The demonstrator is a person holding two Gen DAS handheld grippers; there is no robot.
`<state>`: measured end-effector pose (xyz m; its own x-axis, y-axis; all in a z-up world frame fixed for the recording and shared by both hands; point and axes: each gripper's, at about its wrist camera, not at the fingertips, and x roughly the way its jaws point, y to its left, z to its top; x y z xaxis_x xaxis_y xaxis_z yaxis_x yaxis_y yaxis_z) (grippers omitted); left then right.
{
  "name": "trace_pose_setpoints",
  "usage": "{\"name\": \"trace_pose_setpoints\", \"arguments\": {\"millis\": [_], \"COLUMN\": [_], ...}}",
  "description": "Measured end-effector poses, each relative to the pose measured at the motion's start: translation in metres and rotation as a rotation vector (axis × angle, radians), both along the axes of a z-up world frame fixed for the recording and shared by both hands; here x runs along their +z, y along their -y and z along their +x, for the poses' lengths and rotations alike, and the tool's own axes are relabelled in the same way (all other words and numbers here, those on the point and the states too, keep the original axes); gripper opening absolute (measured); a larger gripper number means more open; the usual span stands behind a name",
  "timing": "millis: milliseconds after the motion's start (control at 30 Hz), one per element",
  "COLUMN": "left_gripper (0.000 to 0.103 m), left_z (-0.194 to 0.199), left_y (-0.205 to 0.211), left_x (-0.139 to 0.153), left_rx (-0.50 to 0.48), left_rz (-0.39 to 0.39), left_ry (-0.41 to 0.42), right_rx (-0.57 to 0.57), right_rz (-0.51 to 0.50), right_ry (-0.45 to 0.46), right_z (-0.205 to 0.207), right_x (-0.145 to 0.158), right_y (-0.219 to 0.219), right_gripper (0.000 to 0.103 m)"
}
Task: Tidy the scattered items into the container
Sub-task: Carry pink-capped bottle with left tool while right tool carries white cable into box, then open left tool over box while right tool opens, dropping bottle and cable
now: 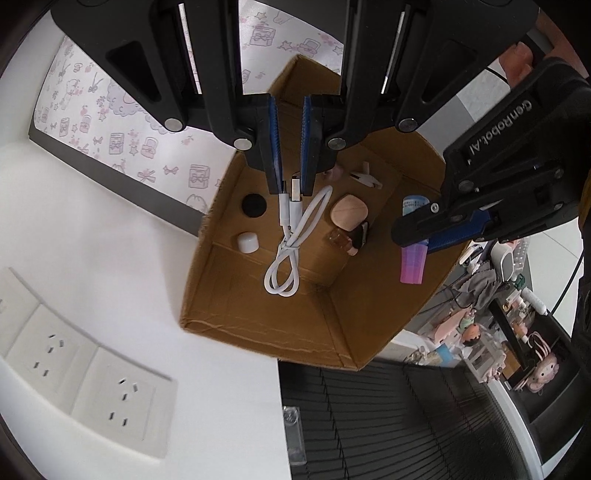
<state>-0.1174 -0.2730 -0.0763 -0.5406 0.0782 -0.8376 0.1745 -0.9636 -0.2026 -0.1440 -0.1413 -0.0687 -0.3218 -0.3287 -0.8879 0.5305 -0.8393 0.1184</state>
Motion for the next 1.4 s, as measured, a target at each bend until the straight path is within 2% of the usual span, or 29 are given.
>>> {"name": "trace_pose_setpoints", "arguments": {"millis": [567, 933, 1000, 1033, 1067, 1100, 1133, 1167, 1233, 1367, 1400], "left_gripper": [0.019, 0.020, 0.032, 0.048, 0.067, 0.076, 0.089, 0.096, 0.102, 0.102, 0.103], "left_z": [-0.022, -0.025, -0.024, -0.023, -0.022, -0.020, -0.018, -0.015, -0.012, -0.007, -0.006], "left_y": [0.016, 0.012, 0.012, 0.013, 0.015, 0.018, 0.020, 0.023, 0.026, 0.025, 0.024], "left_x": [-0.041, -0.049, -0.049, -0.048, -0.047, -0.045, -0.044, -0.041, -0.037, -0.033, -0.032], "left_rx": [-0.007, -0.007, 0.001, 0.010, 0.024, 0.039, 0.050, 0.058, 0.072, 0.073, 0.074], "left_rz": [0.027, 0.028, 0.020, 0.013, 0.002, -0.007, -0.010, -0.004, 0.002, -0.020, -0.023], "left_ry": [0.093, 0.121, 0.123, 0.120, 0.116, 0.109, 0.100, 0.089, 0.075, 0.072, 0.071], "right_rx": [0.028, 0.045, 0.044, 0.044, 0.042, 0.034, 0.028, 0.021, 0.003, -0.011, -0.006], "right_rz": [0.034, 0.046, 0.045, 0.047, 0.050, 0.054, 0.053, 0.045, 0.036, 0.011, 0.003], "right_ry": [0.093, 0.121, 0.111, 0.104, 0.092, 0.079, 0.074, 0.072, 0.061, 0.043, 0.043], "right_z": [-0.027, -0.030, -0.029, -0.029, -0.028, -0.027, -0.026, -0.026, -0.027, -0.026, -0.025], "right_x": [-0.047, -0.060, -0.058, -0.056, -0.054, -0.051, -0.049, -0.048, -0.043, -0.034, -0.033], "right_y": [0.025, 0.030, 0.027, 0.026, 0.025, 0.022, 0.020, 0.017, 0.011, 0.000, -0.001], "right_gripper": [0.010, 0.012, 0.013, 0.017, 0.033, 0.050, 0.056, 0.061, 0.062, 0.070, 0.076]}}
